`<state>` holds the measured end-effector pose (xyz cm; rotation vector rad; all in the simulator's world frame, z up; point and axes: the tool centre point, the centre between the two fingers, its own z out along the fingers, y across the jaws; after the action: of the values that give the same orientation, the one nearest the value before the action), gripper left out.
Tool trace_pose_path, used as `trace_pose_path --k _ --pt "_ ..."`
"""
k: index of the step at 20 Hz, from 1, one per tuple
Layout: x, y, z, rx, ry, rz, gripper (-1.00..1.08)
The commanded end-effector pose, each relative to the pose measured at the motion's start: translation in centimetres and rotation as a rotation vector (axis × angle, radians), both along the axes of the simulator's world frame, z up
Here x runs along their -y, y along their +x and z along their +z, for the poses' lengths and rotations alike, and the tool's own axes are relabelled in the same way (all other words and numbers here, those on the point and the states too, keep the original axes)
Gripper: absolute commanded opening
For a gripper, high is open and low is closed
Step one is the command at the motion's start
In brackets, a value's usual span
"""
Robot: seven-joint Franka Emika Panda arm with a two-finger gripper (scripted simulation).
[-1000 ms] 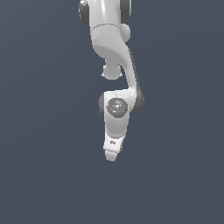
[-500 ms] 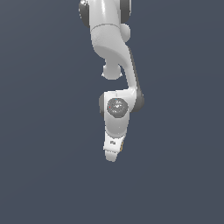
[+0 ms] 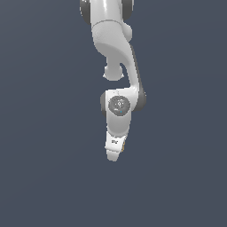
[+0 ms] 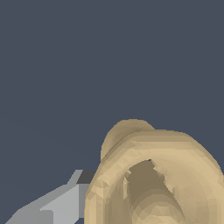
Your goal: Pick up the object and move it to a goal position.
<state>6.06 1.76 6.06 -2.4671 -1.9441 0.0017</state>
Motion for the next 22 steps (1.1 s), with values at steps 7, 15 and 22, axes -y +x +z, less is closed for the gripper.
trace_pose_path --k 7,15,22 --pt "-0.4 -2.5 3.2 0.001 -0.001 0.0 -1.0" --pt "-1.1 -6.5 8.4 0.001 -0.003 0.0 -1.0" --pt "-1.7 -10.2 13.2 0.001 -0.004 0.0 -1.0"
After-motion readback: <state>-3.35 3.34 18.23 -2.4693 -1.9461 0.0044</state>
